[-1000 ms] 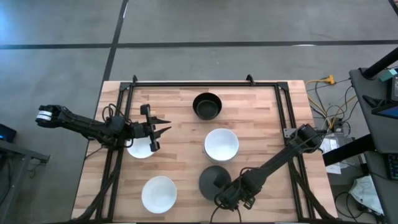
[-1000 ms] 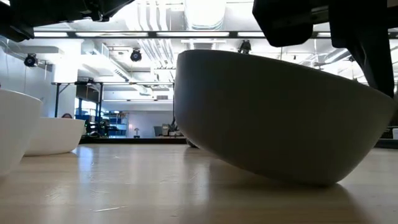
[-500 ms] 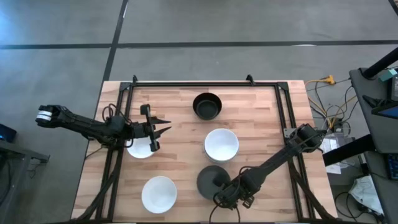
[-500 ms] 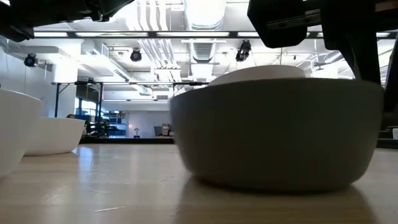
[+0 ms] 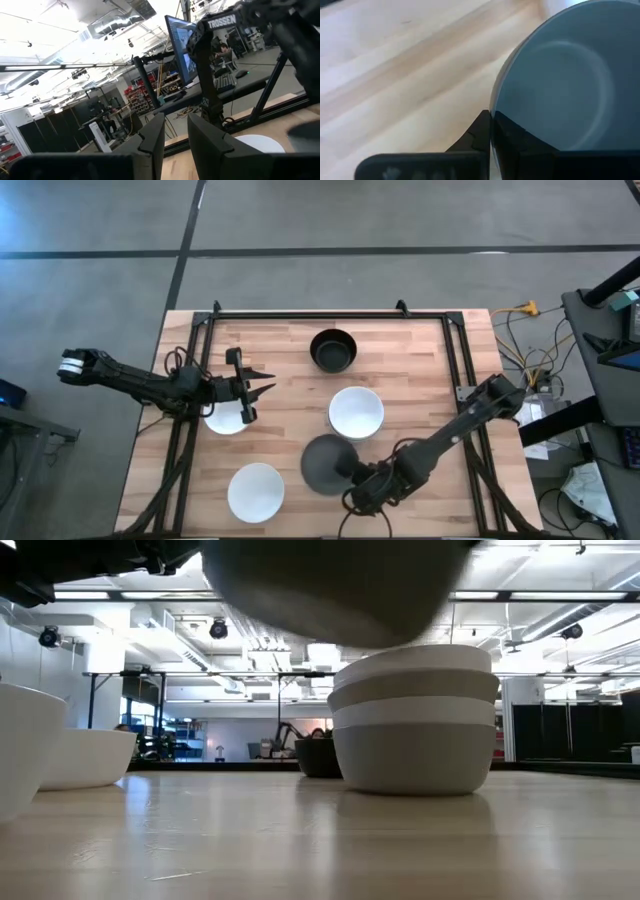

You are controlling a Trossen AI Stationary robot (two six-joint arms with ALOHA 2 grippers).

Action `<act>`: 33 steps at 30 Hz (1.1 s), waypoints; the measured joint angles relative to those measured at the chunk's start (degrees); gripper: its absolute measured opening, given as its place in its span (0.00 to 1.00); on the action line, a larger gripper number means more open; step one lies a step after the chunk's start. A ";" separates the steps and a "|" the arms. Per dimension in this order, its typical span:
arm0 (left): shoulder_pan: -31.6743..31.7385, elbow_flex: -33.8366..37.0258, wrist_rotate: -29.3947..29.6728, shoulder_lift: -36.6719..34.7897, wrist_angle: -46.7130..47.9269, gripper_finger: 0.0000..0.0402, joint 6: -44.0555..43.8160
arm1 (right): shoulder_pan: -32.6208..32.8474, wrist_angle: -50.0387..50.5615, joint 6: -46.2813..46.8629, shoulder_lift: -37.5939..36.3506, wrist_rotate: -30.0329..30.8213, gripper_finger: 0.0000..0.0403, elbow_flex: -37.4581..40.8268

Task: Nest bowls inside each other
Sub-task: Stack the green bowl on top of the white bowl

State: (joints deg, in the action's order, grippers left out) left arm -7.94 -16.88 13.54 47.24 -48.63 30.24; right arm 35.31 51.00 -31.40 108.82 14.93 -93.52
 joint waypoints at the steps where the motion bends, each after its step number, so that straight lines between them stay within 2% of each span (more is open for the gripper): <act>1: 0.00 0.00 0.00 0.00 -0.02 0.17 0.00 | -0.21 0.15 -0.78 -0.70 1.22 0.02 -0.58; 4: 0.00 0.00 0.00 0.00 -0.02 0.17 0.00 | -1.42 1.90 -0.64 -3.41 5.64 0.02 -1.82; 9: 0.00 0.02 0.00 0.00 -0.02 0.17 0.00 | -5.33 8.85 11.55 -8.45 7.23 0.02 -0.01; 13: 0.00 0.02 0.00 0.00 -0.02 0.17 0.00 | -6.45 13.22 16.52 -11.41 6.87 0.02 2.99; 19: 0.00 0.02 0.00 0.00 0.00 0.17 0.00 | -6.37 13.15 20.82 -14.06 0.99 0.02 6.90; 24: 0.00 0.02 0.00 0.00 0.01 0.17 0.00 | -6.39 13.08 21.76 -13.81 -0.28 0.02 9.34; 33: 0.00 0.02 0.00 -0.02 -0.02 0.17 0.02 | -8.95 13.16 19.51 -14.39 1.98 0.02 8.92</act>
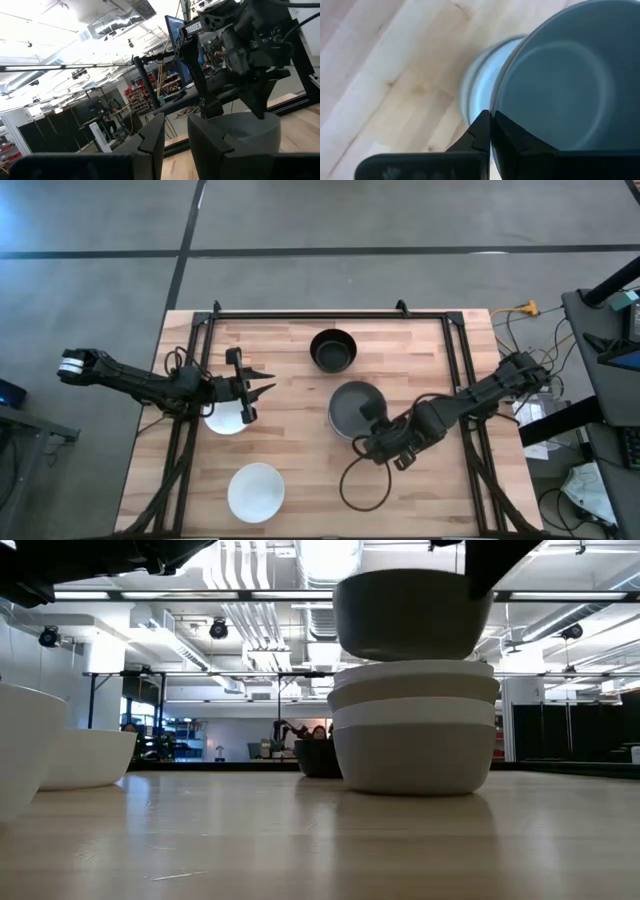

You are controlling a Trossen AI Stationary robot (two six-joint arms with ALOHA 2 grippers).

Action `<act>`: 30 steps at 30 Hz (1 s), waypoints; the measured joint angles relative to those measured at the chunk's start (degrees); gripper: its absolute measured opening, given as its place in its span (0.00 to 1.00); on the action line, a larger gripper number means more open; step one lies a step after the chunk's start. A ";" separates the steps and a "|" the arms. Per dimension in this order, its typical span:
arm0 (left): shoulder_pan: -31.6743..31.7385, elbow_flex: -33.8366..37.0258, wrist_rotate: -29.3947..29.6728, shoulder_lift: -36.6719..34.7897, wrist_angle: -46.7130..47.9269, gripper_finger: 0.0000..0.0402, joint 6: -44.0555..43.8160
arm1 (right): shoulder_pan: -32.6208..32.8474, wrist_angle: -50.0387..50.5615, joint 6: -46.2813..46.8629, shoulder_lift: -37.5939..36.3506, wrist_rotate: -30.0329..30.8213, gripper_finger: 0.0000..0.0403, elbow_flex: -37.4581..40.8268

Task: Nest bowls inside each other
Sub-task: Stack the green bowl on top of the white bowl

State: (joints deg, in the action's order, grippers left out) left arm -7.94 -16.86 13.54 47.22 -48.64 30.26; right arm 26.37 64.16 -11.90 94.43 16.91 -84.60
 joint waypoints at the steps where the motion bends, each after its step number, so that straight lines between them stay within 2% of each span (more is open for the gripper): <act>1: 0.00 0.00 0.00 0.00 0.00 0.17 -0.02 | -0.65 -0.01 -0.28 0.00 -0.41 0.02 0.04; 5: 0.00 0.00 0.00 0.02 0.01 0.17 -0.02 | -3.50 0.37 -0.64 0.23 -3.84 0.02 0.66; 12: 0.00 0.00 0.00 0.02 0.02 0.17 -0.02 | -6.37 0.06 -2.87 0.55 -5.90 0.02 1.25; 16: 0.00 0.00 0.00 0.00 0.02 0.17 -0.02 | -6.92 -1.06 -3.13 0.55 -9.69 0.02 1.56; 30: 0.00 0.02 0.00 0.00 0.02 0.17 0.00 | -7.02 -3.38 -3.15 0.57 -12.60 0.02 3.94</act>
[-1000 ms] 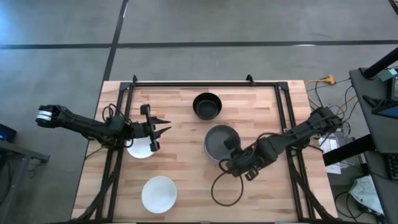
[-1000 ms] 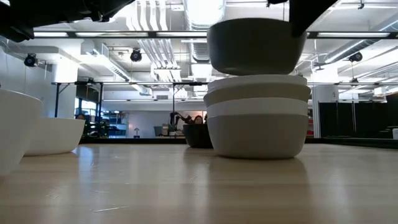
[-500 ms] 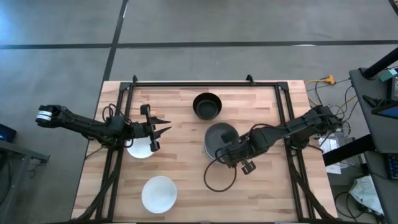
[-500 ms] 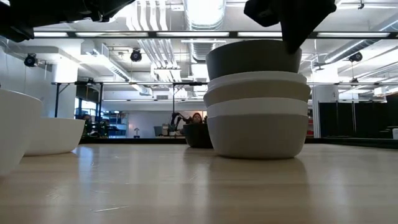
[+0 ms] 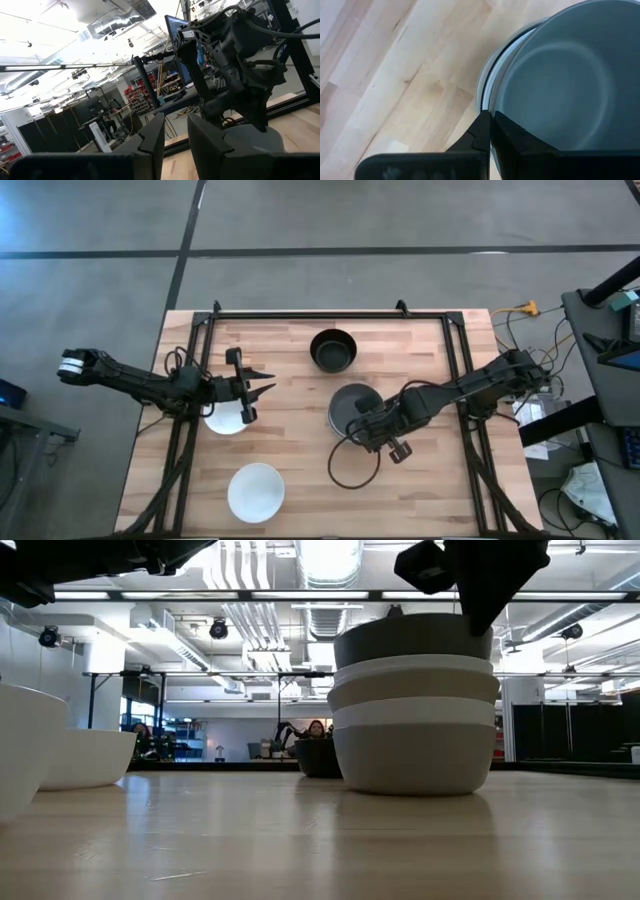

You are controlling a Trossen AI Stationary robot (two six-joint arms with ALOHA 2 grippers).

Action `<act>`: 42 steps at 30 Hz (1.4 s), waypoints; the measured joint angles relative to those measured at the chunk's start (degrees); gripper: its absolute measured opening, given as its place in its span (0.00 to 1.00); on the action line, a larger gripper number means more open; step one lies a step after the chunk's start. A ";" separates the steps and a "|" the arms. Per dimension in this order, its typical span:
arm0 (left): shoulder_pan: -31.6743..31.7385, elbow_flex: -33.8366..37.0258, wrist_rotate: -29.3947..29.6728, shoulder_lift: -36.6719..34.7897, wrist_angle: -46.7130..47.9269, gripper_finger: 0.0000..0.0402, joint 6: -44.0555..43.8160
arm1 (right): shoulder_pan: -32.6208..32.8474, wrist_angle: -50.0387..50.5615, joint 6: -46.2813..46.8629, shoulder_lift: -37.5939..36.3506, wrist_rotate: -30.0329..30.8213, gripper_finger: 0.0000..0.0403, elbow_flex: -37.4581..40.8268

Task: Nest bowls inside each other
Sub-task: Stack the green bowl on top of the white bowl

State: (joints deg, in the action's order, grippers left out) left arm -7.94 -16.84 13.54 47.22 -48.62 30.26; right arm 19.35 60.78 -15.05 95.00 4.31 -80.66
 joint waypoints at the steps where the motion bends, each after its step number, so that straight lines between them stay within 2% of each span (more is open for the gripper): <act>1: 0.00 0.00 0.00 0.01 0.00 0.17 0.00 | -0.02 -0.25 0.00 0.00 -0.02 0.02 0.35; 32: 0.00 0.00 0.00 0.02 0.02 0.17 0.00 | -1.00 -3.00 -0.18 0.07 -2.09 0.02 2.05; 42: 0.00 0.00 0.00 0.01 0.02 0.17 0.00 | -1.15 -3.39 1.97 0.07 -1.91 0.13 2.05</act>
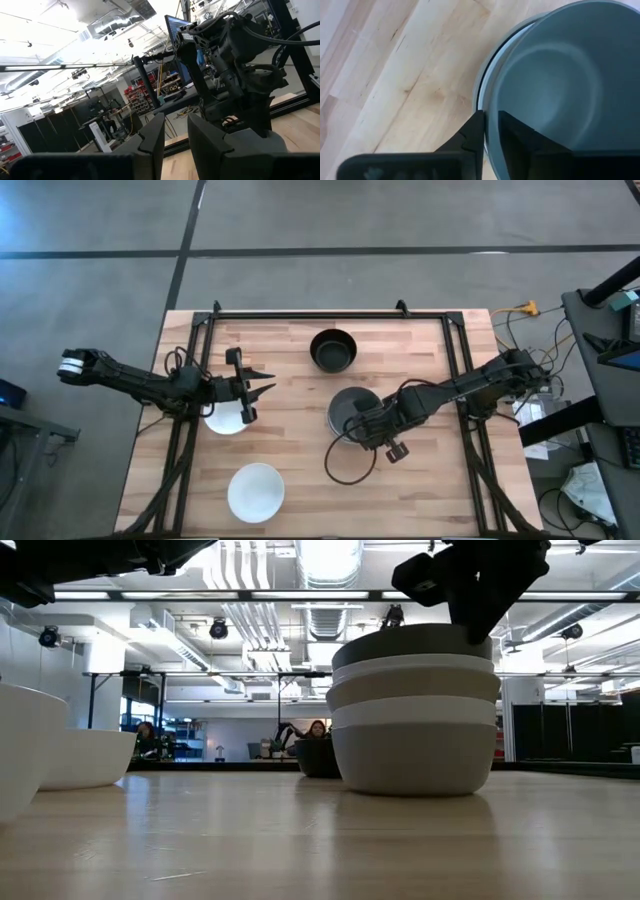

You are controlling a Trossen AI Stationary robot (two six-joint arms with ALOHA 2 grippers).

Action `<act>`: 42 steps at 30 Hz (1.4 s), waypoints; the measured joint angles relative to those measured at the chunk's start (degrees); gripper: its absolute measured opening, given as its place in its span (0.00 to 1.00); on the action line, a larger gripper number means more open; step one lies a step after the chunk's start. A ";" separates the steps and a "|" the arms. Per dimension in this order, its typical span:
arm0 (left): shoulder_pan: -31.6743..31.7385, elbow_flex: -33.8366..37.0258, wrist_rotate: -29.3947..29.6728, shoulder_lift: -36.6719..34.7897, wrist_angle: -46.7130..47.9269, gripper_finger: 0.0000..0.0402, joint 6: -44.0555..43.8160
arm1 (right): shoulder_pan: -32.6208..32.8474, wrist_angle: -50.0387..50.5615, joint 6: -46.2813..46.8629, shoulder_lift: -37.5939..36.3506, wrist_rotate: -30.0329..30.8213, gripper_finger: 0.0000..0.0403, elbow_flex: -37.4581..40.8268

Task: Nest bowls inside each other
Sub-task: Stack the green bowl on top of the white bowl, then stack the black bowl on top of the green bowl

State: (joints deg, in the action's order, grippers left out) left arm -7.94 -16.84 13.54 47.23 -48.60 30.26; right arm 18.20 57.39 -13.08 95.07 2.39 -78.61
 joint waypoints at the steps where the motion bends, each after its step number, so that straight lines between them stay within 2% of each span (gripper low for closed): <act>1: 0.01 0.00 0.01 0.00 0.00 0.17 0.00 | 0.00 0.00 0.02 0.00 0.00 0.15 0.00; 10: 0.00 0.00 0.00 0.00 0.00 0.17 0.00 | 0.02 0.26 0.02 -0.02 0.02 0.18 -1.59; 29: 0.00 0.00 0.02 0.01 0.02 0.17 0.00 | 0.04 0.70 0.02 0.01 -0.04 0.03 -0.87; 34: 0.00 0.00 0.00 -0.01 0.00 0.17 0.00 | 0.03 0.68 1.09 0.02 0.00 0.06 -0.87; 42: 0.00 0.00 0.00 0.01 0.02 0.17 0.00 | 0.02 1.44 1.49 0.02 0.04 0.16 -3.06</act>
State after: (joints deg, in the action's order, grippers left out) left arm -7.94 -16.84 13.54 47.24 -48.58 30.26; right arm 18.22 58.83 -11.59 95.09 2.44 -81.67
